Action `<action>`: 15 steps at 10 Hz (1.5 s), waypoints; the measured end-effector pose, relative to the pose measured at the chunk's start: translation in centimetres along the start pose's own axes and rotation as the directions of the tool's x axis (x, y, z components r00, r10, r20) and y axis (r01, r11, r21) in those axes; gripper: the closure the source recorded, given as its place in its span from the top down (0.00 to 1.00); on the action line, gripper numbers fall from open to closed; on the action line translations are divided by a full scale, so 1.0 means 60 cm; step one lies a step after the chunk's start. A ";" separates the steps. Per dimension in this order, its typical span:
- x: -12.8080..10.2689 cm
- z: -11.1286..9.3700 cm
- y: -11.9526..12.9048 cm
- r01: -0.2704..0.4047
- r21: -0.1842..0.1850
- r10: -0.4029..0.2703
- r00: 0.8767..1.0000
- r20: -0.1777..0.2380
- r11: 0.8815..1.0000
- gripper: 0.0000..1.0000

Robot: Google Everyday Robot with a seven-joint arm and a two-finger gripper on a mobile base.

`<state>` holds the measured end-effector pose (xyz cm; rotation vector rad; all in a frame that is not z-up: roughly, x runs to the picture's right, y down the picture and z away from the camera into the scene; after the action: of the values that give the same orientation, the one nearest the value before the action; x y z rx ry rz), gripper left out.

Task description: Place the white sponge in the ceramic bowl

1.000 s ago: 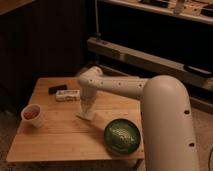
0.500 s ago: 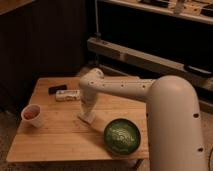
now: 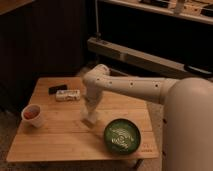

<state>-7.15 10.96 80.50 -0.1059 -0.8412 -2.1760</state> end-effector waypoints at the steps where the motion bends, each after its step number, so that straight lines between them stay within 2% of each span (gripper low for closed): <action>1: -0.016 -0.002 -0.003 -0.003 0.002 0.003 1.000 0.000 1.000 0.02; 3: -0.044 -0.014 -0.005 -0.014 0.004 0.014 1.000 -0.002 1.000 0.02; 5: -0.059 -0.026 -0.026 -0.023 0.009 0.023 1.000 -0.007 1.000 0.02; 9: -0.103 -0.050 -0.018 -0.052 0.018 0.052 0.999 -0.011 0.999 0.02; 11: -0.100 -0.056 -0.029 -0.055 0.025 0.055 0.998 -0.012 0.998 0.02; 15: -0.133 -0.073 -0.029 -0.082 0.038 0.083 0.996 -0.016 0.996 0.02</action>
<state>-2.06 14.30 73.53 -0.1015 -0.8520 -2.0804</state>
